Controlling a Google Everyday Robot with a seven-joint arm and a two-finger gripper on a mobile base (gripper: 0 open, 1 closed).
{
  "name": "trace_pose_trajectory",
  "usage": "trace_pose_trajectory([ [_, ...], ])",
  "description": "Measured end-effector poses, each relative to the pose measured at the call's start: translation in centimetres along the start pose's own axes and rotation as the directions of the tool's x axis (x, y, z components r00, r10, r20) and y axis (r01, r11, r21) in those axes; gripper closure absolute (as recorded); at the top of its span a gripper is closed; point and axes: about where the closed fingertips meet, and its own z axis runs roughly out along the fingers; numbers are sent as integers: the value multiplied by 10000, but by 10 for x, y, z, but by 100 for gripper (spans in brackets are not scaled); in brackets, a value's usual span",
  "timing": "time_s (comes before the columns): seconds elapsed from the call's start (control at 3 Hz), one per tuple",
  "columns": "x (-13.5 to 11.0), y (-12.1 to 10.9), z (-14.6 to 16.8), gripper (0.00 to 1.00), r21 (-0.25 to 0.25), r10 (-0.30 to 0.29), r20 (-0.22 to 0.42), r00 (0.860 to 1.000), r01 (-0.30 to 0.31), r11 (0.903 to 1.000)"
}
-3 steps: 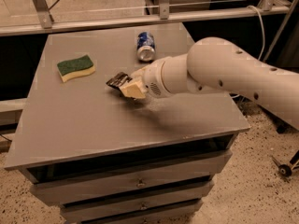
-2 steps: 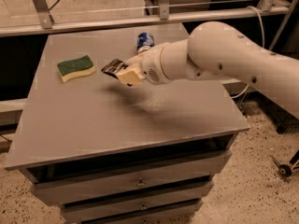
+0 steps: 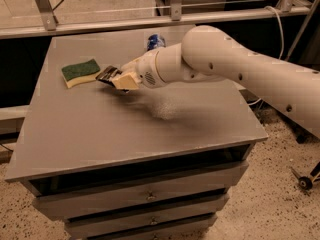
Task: Move rxbar chocolate near sponge
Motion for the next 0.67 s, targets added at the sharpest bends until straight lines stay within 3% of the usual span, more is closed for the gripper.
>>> trace_pose_trajectory([
  [0.33, 13, -3, 28, 100, -239, 257, -137, 9996, -260, 9994],
  [0.67, 13, -6, 54, 75, -467, 368, -109, 9993, -373, 9982],
])
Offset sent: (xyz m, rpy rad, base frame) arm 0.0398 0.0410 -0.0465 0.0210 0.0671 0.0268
